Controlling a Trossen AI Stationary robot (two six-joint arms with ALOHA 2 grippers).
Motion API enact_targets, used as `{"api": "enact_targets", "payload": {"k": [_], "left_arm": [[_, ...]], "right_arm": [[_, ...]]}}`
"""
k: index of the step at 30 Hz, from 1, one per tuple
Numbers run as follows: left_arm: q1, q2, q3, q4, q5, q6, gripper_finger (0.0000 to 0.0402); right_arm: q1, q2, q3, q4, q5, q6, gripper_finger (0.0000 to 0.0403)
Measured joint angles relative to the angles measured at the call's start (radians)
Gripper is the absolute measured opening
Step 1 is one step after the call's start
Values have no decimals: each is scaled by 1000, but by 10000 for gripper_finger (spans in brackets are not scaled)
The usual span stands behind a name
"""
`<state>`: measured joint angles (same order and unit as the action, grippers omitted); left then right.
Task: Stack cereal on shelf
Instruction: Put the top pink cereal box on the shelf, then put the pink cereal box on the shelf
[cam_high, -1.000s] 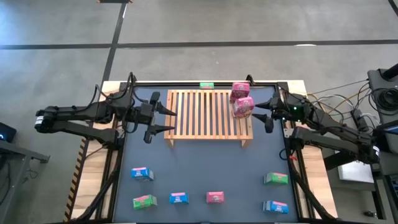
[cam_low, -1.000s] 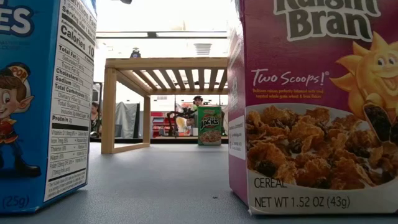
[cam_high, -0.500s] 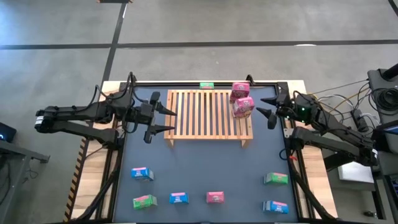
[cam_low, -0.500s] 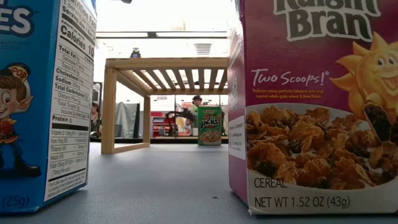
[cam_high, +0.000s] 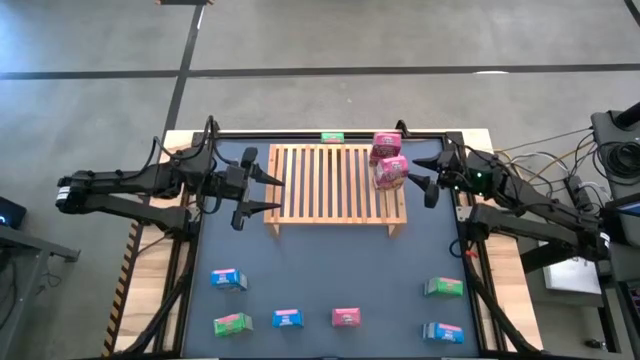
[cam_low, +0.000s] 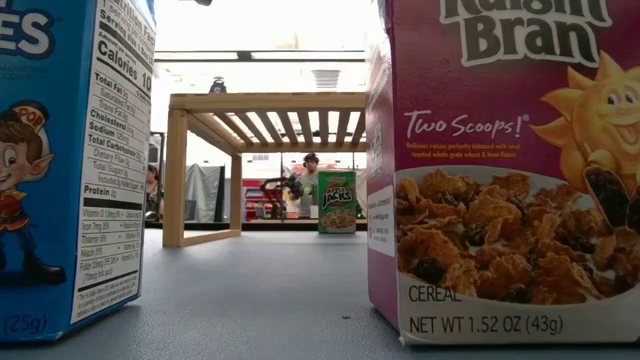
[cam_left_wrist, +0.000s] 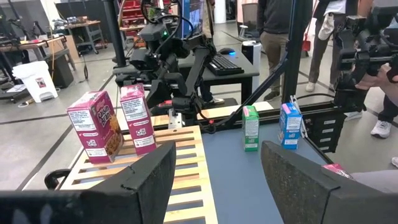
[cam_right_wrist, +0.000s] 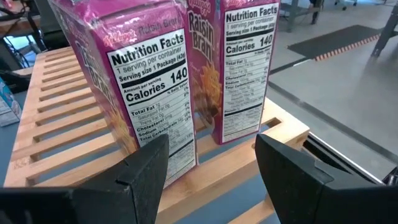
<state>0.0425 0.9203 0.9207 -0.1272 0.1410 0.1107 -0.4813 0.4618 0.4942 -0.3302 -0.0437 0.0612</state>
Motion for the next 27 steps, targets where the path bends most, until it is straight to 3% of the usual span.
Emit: {"api": "enact_targets", "payload": {"k": [19,27], "left_arm": [[0,0,0,-1,0,0,219],[0,0,0,-22,0,0,219]], "right_arm": [[36,-3,0,9,0,20,228],[36,-53,104,-241,72,25,228]]}}
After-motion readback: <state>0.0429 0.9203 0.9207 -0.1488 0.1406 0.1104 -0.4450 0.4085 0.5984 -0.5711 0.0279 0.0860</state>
